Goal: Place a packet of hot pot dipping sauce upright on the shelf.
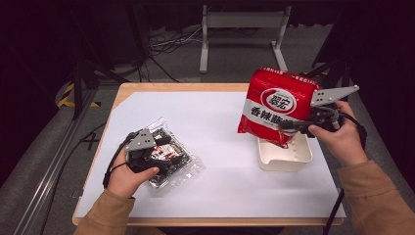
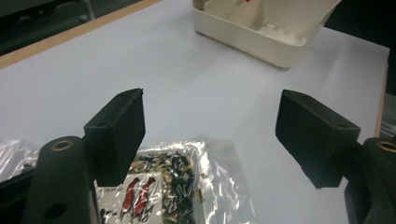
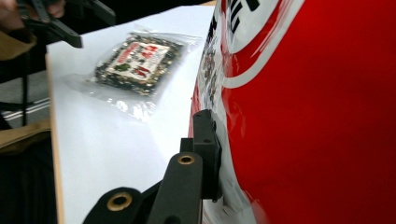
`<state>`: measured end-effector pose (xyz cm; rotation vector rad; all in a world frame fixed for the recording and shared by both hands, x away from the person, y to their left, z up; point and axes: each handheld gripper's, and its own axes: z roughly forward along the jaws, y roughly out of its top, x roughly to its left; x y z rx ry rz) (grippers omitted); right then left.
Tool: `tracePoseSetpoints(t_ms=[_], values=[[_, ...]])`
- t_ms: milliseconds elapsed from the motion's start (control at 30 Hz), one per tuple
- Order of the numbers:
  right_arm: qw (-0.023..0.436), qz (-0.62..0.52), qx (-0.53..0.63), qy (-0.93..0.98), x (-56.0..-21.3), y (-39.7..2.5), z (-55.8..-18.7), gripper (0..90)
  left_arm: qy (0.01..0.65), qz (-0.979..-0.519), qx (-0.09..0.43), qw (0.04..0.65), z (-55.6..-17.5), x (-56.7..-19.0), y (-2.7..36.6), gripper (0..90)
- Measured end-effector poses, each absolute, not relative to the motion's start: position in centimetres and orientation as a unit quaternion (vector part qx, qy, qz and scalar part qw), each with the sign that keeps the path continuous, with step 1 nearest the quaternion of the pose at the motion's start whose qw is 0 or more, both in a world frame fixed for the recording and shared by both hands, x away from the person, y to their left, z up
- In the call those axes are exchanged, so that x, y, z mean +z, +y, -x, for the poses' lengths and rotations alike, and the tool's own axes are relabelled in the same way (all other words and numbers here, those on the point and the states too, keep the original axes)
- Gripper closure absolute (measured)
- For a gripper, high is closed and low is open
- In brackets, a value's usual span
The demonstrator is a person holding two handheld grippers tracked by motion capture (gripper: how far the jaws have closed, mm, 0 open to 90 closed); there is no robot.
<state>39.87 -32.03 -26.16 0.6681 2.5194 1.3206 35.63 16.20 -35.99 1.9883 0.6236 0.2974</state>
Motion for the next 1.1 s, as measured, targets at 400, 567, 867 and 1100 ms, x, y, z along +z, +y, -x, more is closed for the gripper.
tracePoseSetpoints(t_ms=[400, 567, 867, 1100], values=[[0.152, -0.243, 0.438, 0.852, -25.7, -33.5, -41.3, 85.9, 0.286, -0.816, 0.121, 0.487, -36.4, -36.9, 18.2, 23.8], [0.168, -0.250, 0.433, 0.849, -25.5, -34.2, -41.9, 85.9, 0.295, -0.812, 0.123, 0.488, -36.6, -37.1, 18.7, 23.0], [0.179, -0.251, 0.425, 0.851, -26.0, -35.6, -43.9, 85.9, 0.305, -0.809, 0.124, 0.486, -36.8, -37.4, 19.2, 21.6], [0.175, -0.252, 0.421, 0.853, -26.4, -36.5, -44.6, 85.9, 0.310, -0.807, 0.126, 0.486, -36.7, -37.5, 19.5, 21.7]])
